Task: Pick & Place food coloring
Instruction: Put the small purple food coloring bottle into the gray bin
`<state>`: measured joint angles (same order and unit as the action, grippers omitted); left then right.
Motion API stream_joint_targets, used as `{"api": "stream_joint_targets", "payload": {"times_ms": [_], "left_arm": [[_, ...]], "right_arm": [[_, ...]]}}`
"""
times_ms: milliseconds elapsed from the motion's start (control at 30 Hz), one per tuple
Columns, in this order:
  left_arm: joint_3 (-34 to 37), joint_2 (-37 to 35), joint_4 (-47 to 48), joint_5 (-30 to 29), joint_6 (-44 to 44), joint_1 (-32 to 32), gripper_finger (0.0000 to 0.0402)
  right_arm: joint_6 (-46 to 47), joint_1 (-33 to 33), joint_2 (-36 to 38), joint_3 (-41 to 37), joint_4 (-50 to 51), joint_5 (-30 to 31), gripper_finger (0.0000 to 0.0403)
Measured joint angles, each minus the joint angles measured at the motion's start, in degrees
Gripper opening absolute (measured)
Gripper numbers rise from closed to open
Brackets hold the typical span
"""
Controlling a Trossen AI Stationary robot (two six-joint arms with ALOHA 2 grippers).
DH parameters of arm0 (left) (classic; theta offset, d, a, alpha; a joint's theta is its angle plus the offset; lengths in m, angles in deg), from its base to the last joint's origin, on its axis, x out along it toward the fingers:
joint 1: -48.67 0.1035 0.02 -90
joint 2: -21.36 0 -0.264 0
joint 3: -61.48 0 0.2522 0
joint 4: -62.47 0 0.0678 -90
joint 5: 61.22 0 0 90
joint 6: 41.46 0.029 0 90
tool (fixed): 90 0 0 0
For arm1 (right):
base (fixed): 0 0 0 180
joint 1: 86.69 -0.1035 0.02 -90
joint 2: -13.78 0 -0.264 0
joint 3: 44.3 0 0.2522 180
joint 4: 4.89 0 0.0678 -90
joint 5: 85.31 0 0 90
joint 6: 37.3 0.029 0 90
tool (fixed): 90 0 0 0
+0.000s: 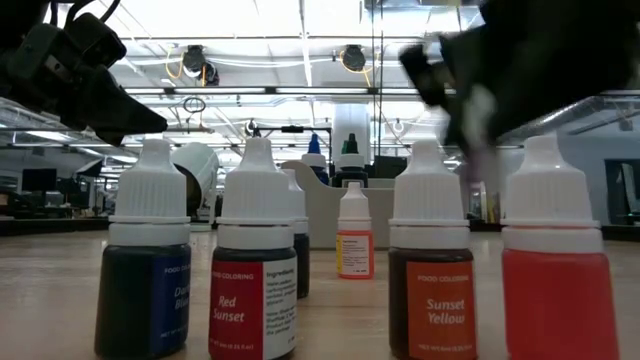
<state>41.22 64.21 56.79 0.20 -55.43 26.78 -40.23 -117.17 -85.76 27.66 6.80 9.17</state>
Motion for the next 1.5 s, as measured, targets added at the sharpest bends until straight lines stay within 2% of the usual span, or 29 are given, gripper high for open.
{"api": "stream_joint_targets", "payload": {"times_ms": [167, 267, 333, 467, 633, 800, 1067, 1333, 1500], "left_arm": [[0.0, 0.0, -0.2, 0.0, 0.3, 0.0, 0.0037], [0.0, 0.0, -0.2, 0.0, 0.4, 0.0, 0.0037], [0.0, 0.0, -0.2, 0.0, 0.4, 0.0, 0.0037], [0.0, 0.0, -0.2, 0.0, 0.4, 0.0, 0.0037], [0.0, 0.0, -0.2, -0.1, 1.0, 0.0, 0.0037], [0.0, 0.0, -0.4, -0.2, 1.8, 0.0, 0.0037], [0.0, 0.0, -0.4, -0.5, 1.9, 0.1, 0.0037], [0.0, 0.0, -0.4, -0.5, 2.4, 0.1, 0.0037], [0.0, 0.0, -0.4, -0.5, 2.7, 0.1, 0.0037]], "right_arm": [[-3.8, 4.1, 13.9, 0.0, 10.6, 14.4, 0.0057], [-4.5, 9.0, 19.9, -0.4, 14.9, 19.7, 0.0057], [-5.2, 13.2, 22.6, -2.9, 13.0, 18.9, 0.0057], [-6.2, 20.1, 23.7, -10.4, 5.5, 10.5, 0.0057], [-6.2, 24.6, 21.8, -15.9, -1.3, 10.2, 0.0057], [-5.7, 26.5, 18.5, -16.1, -3.7, 7.4, 0.0057], [-5.3, 29.5, 14.5, -16.1, -3.9, 7.5, 0.0057], [-5.2, 31.7, 14.3, -16.1, -3.9, 7.3, 0.0057], [-3.8, 32.0, 13.5, -16.1, -4.1, 4.4, 0.0057]]}}
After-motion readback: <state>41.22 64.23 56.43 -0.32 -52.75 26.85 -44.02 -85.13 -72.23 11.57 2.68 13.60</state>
